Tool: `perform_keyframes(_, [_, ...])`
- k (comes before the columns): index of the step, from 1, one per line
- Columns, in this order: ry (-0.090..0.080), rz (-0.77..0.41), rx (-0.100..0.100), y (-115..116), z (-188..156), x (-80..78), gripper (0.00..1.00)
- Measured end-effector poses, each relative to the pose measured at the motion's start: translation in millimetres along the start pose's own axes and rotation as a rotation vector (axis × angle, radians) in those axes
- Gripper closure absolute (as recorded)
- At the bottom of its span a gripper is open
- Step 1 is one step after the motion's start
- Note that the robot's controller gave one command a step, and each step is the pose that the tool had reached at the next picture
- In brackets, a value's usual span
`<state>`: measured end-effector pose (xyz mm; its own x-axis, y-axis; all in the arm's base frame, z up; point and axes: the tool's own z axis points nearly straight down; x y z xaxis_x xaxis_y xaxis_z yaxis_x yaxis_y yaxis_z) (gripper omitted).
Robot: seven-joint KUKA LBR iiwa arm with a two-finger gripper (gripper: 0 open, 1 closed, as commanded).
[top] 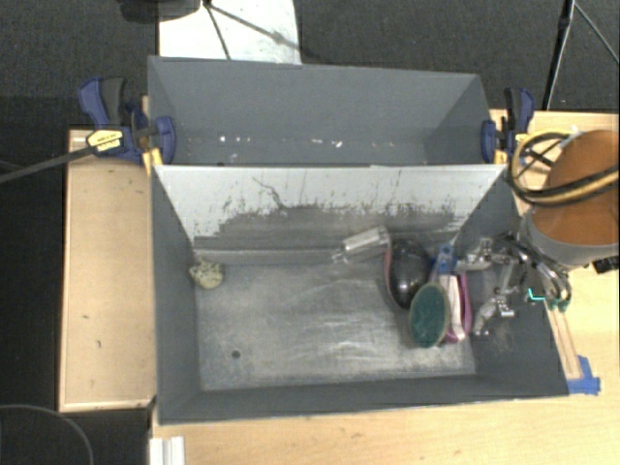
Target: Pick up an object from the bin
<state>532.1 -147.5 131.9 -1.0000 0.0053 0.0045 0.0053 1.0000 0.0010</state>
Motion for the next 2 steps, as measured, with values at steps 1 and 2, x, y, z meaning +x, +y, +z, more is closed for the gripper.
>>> perform_keyframes(1, [-0.024,-0.406,0.011,7.0,36.6,-9.1,0.0])
perform_keyframes(2, [-0.01,-0.994,0.008,29.0,29.7,33.2,0.0])
